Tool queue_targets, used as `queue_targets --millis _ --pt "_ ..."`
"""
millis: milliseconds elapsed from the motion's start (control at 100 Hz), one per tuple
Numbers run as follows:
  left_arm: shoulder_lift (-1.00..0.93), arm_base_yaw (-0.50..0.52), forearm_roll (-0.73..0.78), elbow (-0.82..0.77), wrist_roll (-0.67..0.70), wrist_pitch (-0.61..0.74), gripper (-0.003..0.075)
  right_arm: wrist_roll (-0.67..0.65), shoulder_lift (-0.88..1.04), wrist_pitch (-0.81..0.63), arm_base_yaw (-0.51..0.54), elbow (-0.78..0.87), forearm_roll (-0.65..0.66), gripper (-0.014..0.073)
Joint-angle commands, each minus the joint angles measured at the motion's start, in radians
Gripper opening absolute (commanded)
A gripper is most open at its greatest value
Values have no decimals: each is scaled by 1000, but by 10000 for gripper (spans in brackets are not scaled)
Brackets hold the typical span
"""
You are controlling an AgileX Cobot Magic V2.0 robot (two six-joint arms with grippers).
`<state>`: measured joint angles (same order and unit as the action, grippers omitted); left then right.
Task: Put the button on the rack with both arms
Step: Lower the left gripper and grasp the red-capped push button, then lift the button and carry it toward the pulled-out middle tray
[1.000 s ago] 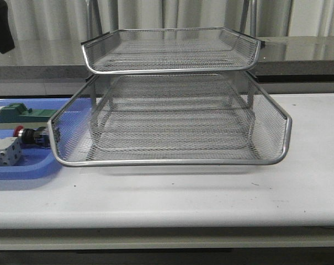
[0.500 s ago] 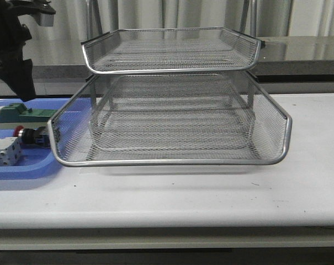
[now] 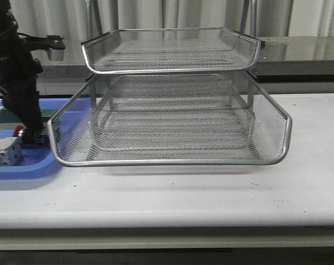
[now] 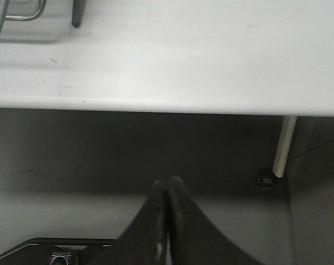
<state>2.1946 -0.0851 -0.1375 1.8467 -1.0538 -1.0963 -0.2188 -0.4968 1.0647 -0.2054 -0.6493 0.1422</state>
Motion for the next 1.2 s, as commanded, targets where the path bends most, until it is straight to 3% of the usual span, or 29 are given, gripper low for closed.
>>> queue_targets --millis 0,830,920,1190 --pt "-45 2 -26 31 -12 18 536 1 -4 -54 2 -31 24 -70" --pt "42 2 -70 31 -71 68 515 1 -4 -53 2 -31 24 -70" --pt "42 2 -70 31 -71 59 442 1 -4 -53 2 -31 24 -70" --pt "38 2 -62 57 -71 23 113 1 -4 -52 2 -31 24 -70"
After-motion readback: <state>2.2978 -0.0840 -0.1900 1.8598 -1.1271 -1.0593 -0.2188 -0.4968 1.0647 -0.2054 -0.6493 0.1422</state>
